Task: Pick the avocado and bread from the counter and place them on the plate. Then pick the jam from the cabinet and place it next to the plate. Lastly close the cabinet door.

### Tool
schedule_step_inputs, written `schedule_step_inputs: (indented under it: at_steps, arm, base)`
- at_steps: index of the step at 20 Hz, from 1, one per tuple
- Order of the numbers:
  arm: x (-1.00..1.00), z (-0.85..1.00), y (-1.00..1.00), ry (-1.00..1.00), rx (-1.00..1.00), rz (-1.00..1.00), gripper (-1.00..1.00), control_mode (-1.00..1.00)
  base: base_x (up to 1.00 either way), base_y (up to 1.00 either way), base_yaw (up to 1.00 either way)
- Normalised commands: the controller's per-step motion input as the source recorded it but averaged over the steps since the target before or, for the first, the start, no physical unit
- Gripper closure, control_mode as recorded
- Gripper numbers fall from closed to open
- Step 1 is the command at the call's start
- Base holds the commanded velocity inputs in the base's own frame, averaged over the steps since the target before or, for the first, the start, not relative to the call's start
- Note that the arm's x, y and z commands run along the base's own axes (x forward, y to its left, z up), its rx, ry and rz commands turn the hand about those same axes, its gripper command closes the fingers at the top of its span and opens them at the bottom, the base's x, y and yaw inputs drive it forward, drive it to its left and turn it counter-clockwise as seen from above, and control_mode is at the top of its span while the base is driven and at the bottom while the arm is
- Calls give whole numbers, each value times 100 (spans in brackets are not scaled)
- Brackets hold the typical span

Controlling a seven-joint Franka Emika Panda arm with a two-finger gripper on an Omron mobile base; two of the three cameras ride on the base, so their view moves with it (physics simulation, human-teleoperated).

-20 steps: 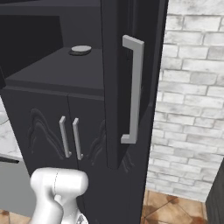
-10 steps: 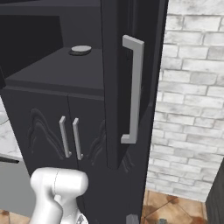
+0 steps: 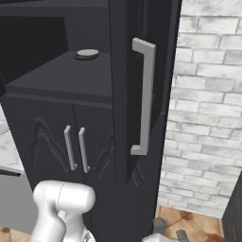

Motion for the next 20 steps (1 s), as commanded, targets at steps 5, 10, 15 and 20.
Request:
schedule_step_inputs:
  at_steps: [5,10,15,20]
  arm:
    - [35,-5,-16,13,10,0,-100,-100]
    - [44,0,-28,11,13,0,-100,-100]
    - [38,-4,-14,9,10,0,-100,-100]
    - [30,-13,0,5,5,0,-100,-100]
  base:
    - [0,0,0]
    - [0,0,0]
    - [0,0,0]
    - [0,0,0]
